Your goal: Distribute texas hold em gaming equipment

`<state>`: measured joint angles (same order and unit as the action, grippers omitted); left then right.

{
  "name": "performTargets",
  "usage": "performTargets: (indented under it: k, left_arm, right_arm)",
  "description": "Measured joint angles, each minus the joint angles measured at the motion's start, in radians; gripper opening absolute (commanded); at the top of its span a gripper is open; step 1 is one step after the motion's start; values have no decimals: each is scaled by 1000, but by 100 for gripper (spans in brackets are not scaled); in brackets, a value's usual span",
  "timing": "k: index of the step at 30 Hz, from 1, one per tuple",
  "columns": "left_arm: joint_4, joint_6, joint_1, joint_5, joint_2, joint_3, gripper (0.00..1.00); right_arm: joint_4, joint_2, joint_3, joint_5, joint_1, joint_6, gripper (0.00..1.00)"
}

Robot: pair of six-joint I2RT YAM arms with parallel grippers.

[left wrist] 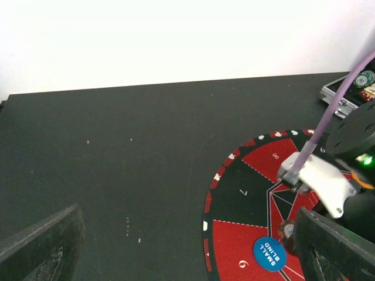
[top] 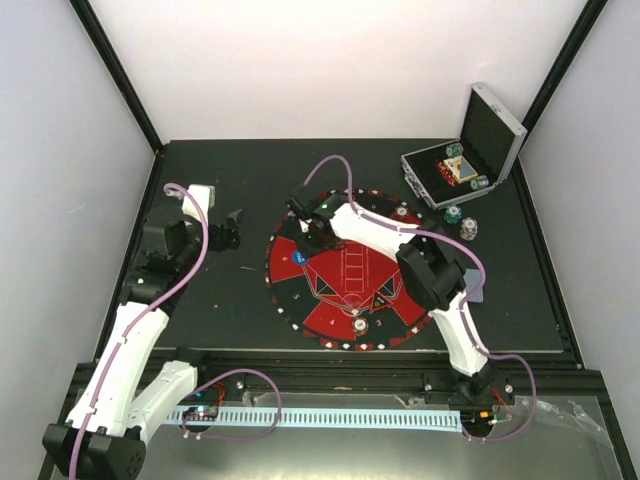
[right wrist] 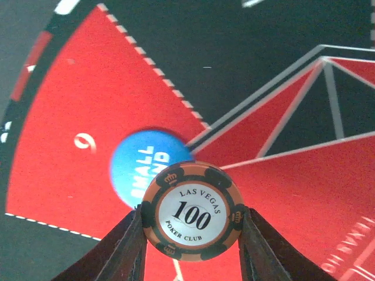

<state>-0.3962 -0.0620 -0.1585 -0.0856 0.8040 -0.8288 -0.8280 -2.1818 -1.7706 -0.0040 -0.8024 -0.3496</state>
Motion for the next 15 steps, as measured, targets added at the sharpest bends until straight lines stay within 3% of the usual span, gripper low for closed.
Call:
performTargets:
  k: [15]
  left_arm:
    - [0, 0, 0, 17, -14, 0, 99]
  right_arm:
    - [-50, -199, -266, -21, -62, 0, 39]
